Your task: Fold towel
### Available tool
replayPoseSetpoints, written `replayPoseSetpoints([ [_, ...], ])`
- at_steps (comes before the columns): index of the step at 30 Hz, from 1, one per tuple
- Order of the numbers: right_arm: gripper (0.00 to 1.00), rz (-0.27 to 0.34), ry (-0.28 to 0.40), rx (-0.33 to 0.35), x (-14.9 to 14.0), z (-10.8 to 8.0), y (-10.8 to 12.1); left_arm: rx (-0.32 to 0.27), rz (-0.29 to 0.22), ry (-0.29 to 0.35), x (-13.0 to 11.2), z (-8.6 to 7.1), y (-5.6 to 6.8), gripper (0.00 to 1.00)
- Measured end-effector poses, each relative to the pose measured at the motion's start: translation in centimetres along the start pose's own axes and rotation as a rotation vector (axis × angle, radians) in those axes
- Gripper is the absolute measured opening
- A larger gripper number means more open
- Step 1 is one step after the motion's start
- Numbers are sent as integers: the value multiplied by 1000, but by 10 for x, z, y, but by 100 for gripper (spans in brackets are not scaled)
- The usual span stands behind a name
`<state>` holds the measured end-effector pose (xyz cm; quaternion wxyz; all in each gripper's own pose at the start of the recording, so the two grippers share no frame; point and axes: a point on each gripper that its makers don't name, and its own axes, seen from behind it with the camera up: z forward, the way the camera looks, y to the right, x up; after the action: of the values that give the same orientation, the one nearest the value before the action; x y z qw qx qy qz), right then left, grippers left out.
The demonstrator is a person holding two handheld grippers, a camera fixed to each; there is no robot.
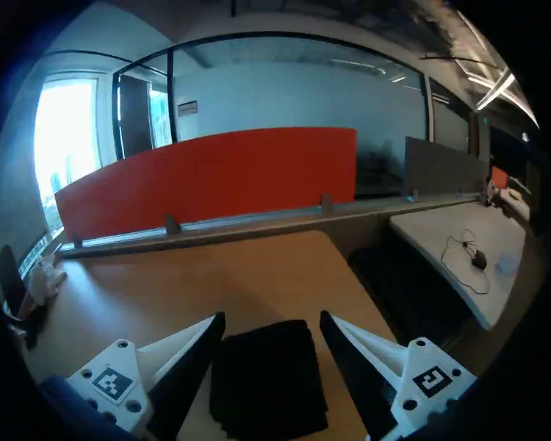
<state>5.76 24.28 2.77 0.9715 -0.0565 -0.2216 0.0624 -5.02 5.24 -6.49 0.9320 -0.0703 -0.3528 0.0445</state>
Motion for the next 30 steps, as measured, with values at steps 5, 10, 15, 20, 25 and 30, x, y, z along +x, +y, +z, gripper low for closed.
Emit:
replayPoseSetpoints([
  [5, 100, -2, 66, -3, 14, -1, -4, 1, 0, 8, 3, 0, 0, 96],
  [10, 100, -7, 179, -1, 42, -10, -14, 11, -5, 34, 11, 0, -4, 96],
  [15, 100, -22, 289, -24, 68, -23, -21, 20, -10, 81, 28, 0, -9, 96],
  [20, 100, -53, 331, -41, 76, -29, -30, 19, -17, 153, 52, 0, -11, 96],
  [25, 100, -70, 345, -46, 80, -33, -42, 34, -35, 227, 77, -1, -18, 96],
  [30, 100, -66, 367, -36, 85, -37, -57, 55, -62, 295, 101, -2, -29, 96],
])
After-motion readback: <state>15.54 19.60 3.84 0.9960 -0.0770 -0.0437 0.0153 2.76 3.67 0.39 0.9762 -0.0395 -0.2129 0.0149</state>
